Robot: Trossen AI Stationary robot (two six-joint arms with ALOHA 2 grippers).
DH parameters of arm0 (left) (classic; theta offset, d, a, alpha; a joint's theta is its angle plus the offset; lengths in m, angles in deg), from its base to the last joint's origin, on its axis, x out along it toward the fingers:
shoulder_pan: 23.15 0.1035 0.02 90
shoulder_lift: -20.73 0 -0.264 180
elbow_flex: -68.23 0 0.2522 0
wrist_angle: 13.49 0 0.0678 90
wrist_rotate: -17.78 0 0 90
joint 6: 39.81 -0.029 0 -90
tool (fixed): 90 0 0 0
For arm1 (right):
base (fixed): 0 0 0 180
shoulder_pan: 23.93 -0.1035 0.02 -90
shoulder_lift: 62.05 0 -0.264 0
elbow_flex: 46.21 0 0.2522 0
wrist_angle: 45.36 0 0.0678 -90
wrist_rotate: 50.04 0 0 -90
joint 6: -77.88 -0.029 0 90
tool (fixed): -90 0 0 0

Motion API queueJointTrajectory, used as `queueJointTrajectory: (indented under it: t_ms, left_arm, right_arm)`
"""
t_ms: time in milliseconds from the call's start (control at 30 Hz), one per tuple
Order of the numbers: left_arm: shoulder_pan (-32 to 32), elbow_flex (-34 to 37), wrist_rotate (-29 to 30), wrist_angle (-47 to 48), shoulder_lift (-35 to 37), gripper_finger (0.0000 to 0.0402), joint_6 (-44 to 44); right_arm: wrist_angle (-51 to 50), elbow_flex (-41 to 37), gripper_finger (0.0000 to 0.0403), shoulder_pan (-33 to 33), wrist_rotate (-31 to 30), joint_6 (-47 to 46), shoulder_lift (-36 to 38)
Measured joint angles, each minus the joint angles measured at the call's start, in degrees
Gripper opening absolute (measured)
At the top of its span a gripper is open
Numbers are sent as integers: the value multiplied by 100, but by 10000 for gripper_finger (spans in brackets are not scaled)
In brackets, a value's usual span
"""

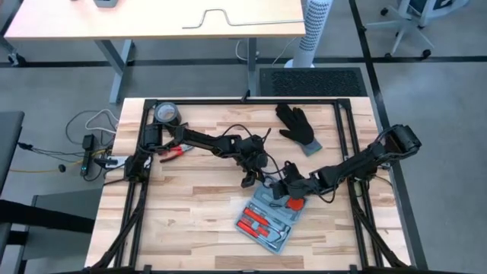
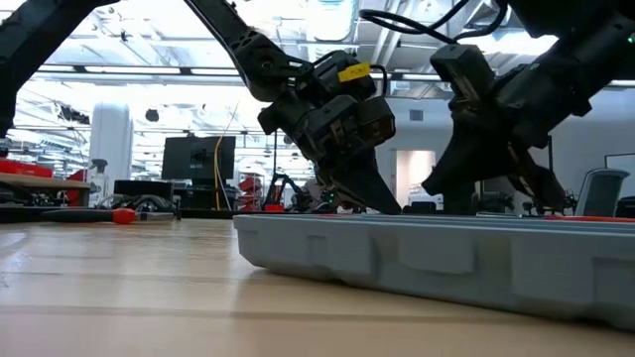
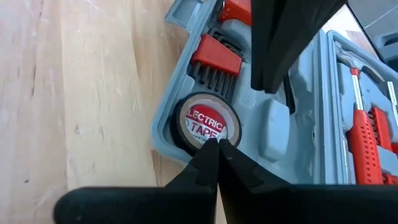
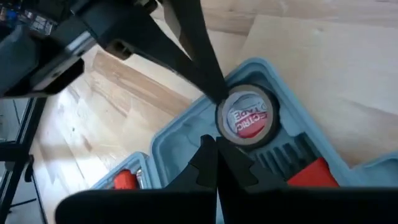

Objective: Prefit tool cases
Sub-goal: Put the black electrical tape into the gray tool case

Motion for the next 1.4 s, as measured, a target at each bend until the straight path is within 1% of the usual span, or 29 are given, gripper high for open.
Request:
queueJointTrajectory:
  t_ms: [133, 233, 300, 367, 467, 667, 733, 800, 867, 933, 1000, 1100, 1167, 1200, 1333, 1400]
  left_arm:
    - [8, -165, 31, 208, -2, 0, -18]
    - [-35, -177, 165, 196, -91, 0, -103]
    - [-41, -180, 161, 278, -109, 0, -126]
    - [-16, -177, 155, 357, -85, 0, -140]
    - [63, -163, 97, 491, 100, 0, -252]
    - [184, -300, 109, 486, 402, 0, -513]
    - [188, -281, 33, 808, 407, 0, -542]
    - [196, -279, 31, 1323, 463, 0, -823]
    - [202, -282, 40, 2017, 568, 0, -1300]
    - [200, -145, 47, 2365, 588, 0, -1618]
    - [234, 89, -25, 2474, 556, 0, -1622]
    - [289, 379, -280, 2100, 567, 0, -1393]
    - [293, 535, -292, 1960, 573, 0, -1242]
    - [269, 591, -292, 1960, 566, 0, -1211]
    - [158, 756, -351, 1711, 577, 0, -1048]
    - [123, 799, -396, 1697, 579, 0, -1003]
  right_arm:
    - [-63, 4, 4, 81, 19, -29, -76]
    - [-167, -9, 4, 209, 292, -54, -284]
    - [-118, -8, 4, 256, 338, -59, -360]
    - [-81, -7, 4, 191, 164, -54, -287]
    - [-123, -7, 4, 21, -292, -51, 9]
    - [-641, -8, 4, -352, -635, -127, 556]
    - [-837, 7, 4, -597, -731, -418, 739]
    - [-1132, 4, 4, -983, -830, -814, 828]
    - [-1569, 42, 2, -1431, -1071, -1449, 884]
    - [-2118, 210, 2, -1904, -1383, -2225, 861]
    - [-2805, 406, 2, -2305, -1541, -2989, 789]
    - [-3689, 725, 1, -2766, -1559, -3923, 678]
    - [-3968, 863, 1, -2991, -1458, -4188, 622]
    - [-4003, 894, 1, -3029, -1282, -4217, 600]
    - [-4004, 945, 1, -3060, -712, -4300, 395]
    - [-4004, 942, 1, -3026, -584, -4310, 292]
